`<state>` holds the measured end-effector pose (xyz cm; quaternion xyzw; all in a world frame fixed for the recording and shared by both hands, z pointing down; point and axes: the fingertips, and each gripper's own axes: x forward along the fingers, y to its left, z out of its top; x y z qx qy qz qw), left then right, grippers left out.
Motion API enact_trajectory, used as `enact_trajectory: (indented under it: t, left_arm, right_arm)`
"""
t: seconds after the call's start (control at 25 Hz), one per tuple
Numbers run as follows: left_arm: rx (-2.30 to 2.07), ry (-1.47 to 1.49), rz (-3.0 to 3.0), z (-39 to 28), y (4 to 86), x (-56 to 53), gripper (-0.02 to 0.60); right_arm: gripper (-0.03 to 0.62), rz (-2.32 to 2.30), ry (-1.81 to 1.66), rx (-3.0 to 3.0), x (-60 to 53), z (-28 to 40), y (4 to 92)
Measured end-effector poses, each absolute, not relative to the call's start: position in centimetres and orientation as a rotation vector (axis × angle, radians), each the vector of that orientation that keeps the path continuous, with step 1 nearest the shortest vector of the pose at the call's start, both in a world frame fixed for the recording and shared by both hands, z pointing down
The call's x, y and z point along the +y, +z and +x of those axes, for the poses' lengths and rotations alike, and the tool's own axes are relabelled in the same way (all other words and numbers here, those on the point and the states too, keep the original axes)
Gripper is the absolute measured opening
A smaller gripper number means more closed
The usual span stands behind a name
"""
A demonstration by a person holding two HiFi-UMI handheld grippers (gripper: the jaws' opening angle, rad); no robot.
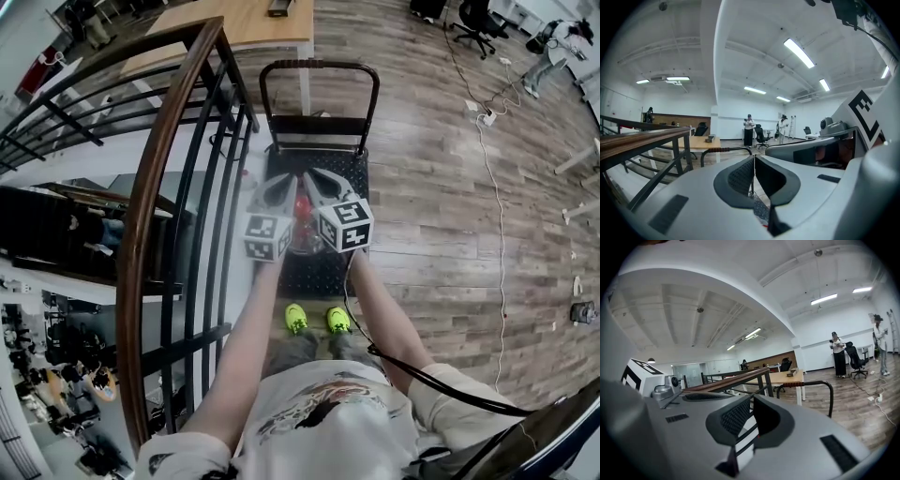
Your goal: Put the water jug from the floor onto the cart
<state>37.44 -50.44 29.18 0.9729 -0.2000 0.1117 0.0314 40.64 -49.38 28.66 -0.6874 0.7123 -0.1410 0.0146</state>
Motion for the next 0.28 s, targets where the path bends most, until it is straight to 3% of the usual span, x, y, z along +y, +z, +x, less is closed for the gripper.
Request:
enact_trajectory:
  t: [0.28]
  left_arm:
    - [-0.621,0.346,2.997,37.46,29.17,-50.43,0.015]
  right_arm:
    - [0.032,-2.126,-0.458,2.221,-49.26,40.33,29.12]
